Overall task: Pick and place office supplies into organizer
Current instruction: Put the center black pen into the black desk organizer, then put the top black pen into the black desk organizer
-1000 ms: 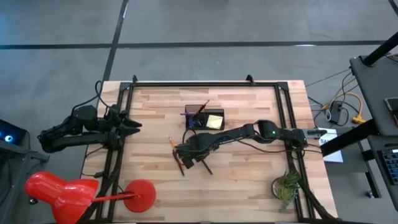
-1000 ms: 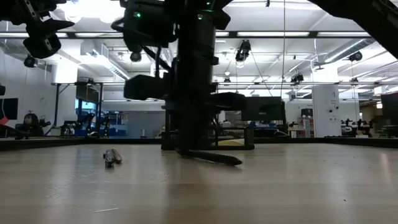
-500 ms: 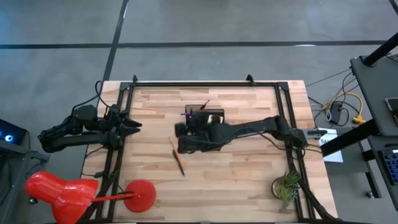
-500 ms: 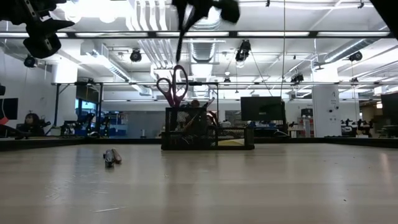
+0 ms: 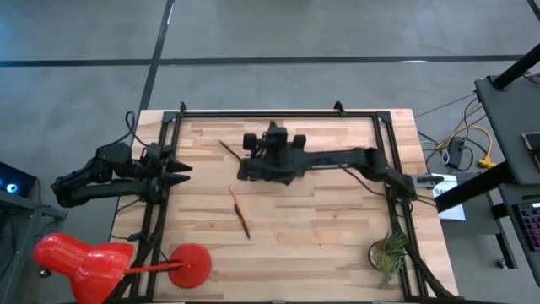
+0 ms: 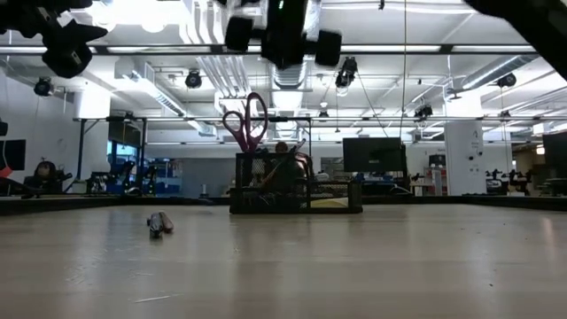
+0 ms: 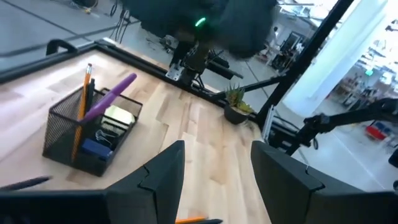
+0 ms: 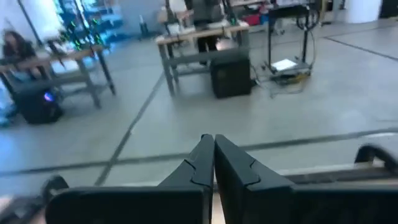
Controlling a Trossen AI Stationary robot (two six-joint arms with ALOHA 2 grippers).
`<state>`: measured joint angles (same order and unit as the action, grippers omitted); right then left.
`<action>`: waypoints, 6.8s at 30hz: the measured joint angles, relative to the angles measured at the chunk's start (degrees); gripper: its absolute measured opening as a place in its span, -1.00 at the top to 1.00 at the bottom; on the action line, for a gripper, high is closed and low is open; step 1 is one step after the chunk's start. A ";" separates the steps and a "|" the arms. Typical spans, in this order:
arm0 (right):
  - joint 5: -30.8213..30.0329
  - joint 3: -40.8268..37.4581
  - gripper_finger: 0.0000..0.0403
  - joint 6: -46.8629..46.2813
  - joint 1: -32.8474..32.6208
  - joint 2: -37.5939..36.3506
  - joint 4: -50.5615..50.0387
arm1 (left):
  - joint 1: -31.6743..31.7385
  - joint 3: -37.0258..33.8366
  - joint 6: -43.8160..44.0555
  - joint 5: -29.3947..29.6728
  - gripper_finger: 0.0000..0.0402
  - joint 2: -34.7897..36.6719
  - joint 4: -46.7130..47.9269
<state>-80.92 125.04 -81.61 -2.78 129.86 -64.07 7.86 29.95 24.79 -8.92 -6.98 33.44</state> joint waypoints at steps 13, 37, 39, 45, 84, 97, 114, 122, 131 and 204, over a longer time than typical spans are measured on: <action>20.20 3.77 0.96 21.77 1.12 -0.76 2.30 | -0.02 -0.15 5.29 0.21 0.15 -1.76 1.29; 57.00 8.76 0.96 52.86 18.36 -14.41 -4.70 | 8.37 18.32 -44.95 4.75 0.92 -61.75 9.18; 62.13 8.75 0.96 56.99 20.22 -14.42 -4.52 | 11.66 20.33 -48.00 5.24 0.96 -65.42 7.51; 70.09 7.18 0.95 68.06 24.67 -14.42 -4.43 | 20.30 24.96 -55.55 7.81 0.93 -72.95 4.91; 74.16 1.24 0.33 80.35 35.12 -14.42 -0.07 | 26.98 26.53 -73.25 7.06 0.36 -91.73 -1.19; 74.16 1.15 0.38 81.64 35.09 -14.42 -0.44 | 30.58 26.35 -74.94 8.32 0.70 -91.73 0.39; 74.09 1.15 0.44 81.66 35.09 -14.42 -0.46 | 30.88 28.21 -67.02 6.23 0.97 -87.89 0.41; 73.89 1.15 0.47 80.89 35.09 -14.42 0.05 | 30.72 29.49 -54.14 -4.78 0.96 -75.06 -11.02; 73.90 1.15 0.49 80.13 35.09 -14.40 0.43 | 29.74 28.70 -44.66 -13.10 0.98 -68.47 -25.58; 84.35 -11.92 0.59 75.14 42.18 -14.03 2.88 | 34.40 54.16 -66.07 -1.30 0.94 -112.61 8.17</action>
<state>3.43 113.12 -6.47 39.40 115.83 -61.19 42.26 84.12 -41.28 -10.22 -119.59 41.61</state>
